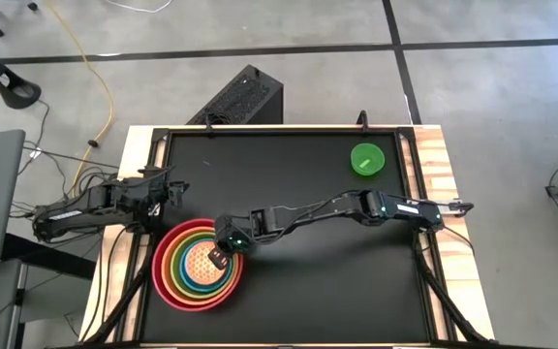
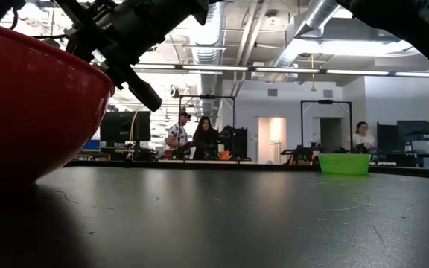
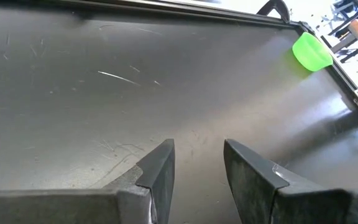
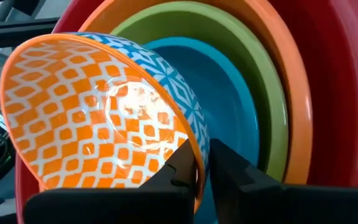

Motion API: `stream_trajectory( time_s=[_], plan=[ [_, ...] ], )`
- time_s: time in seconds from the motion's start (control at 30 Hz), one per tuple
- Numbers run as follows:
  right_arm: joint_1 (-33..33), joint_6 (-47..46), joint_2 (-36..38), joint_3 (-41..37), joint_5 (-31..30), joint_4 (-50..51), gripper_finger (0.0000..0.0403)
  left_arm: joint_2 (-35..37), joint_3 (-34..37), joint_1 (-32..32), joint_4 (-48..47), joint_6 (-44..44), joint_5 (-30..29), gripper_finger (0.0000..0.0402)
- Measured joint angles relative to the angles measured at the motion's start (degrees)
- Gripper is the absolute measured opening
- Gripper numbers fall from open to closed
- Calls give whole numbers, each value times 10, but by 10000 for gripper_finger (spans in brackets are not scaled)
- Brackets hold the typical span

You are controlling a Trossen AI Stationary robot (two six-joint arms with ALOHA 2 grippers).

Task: Nest bowls inside each other
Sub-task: Stack the orange patterned bowl on top of the blue bowl

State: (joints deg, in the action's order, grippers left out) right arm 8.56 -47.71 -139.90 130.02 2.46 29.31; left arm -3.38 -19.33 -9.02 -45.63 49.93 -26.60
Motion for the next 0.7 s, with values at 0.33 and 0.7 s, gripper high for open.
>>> stream_trajectory(
  time_s=[0.33,0.7],
  plan=[
    [0,-7,0,0,2,1,61,0,0,0,0,0,0,128],
    [1,-20,0,0,10,-2,62,0,0,0,0,-1,1,128]
  ],
)
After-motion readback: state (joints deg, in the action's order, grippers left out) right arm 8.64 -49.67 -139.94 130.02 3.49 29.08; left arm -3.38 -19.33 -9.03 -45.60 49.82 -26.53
